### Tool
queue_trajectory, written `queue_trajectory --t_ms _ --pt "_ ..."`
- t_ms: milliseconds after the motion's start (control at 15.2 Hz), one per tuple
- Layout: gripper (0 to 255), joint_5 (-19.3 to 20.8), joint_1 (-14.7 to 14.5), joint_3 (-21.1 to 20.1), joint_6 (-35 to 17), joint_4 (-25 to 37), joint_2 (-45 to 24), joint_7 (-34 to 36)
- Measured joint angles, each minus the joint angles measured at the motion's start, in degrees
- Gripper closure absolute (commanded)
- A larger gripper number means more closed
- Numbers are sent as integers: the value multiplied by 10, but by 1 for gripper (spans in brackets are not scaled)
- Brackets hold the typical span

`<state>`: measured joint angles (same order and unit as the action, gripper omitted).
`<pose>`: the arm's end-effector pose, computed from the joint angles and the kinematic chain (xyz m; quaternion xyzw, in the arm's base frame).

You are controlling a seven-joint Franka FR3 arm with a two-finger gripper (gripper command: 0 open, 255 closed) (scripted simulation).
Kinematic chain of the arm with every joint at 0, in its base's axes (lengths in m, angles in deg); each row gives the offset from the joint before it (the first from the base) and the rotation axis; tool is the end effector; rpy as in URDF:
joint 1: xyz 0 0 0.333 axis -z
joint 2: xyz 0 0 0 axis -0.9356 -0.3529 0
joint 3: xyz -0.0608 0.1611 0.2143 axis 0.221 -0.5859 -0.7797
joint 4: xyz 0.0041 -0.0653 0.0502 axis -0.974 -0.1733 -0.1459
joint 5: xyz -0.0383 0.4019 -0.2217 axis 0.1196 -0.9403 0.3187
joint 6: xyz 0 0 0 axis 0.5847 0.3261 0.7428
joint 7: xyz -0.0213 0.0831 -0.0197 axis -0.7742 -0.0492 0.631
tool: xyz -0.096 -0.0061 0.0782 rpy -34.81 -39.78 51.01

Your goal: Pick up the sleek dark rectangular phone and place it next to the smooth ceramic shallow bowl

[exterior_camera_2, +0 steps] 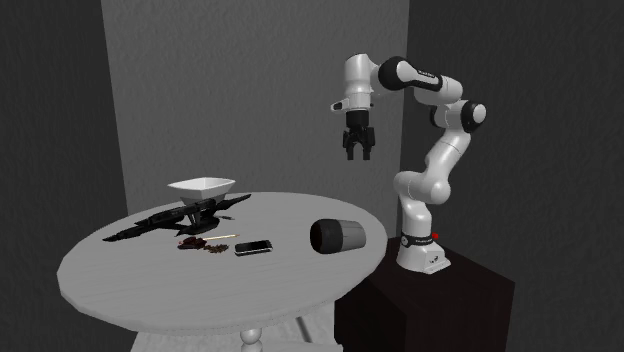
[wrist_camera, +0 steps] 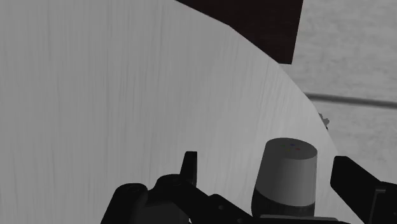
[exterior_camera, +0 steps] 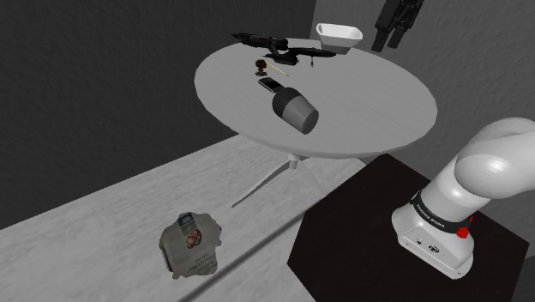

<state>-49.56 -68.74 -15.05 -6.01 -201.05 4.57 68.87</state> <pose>0.4075 0.0237 0.5732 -0.9980 -0.0381 -0.0029 0.0498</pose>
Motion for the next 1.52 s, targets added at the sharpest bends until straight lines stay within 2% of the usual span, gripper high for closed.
queue_trajectory --t_ms 198,792,1254,1518 --pt "0 2 0 -3 -17 1 -17 0" --pt "0 18 1 -34 -152 39 -185 10" --pt "0 46 3 -52 -229 110 -329 26" --pt "0 69 3 -59 -256 168 -413 39"
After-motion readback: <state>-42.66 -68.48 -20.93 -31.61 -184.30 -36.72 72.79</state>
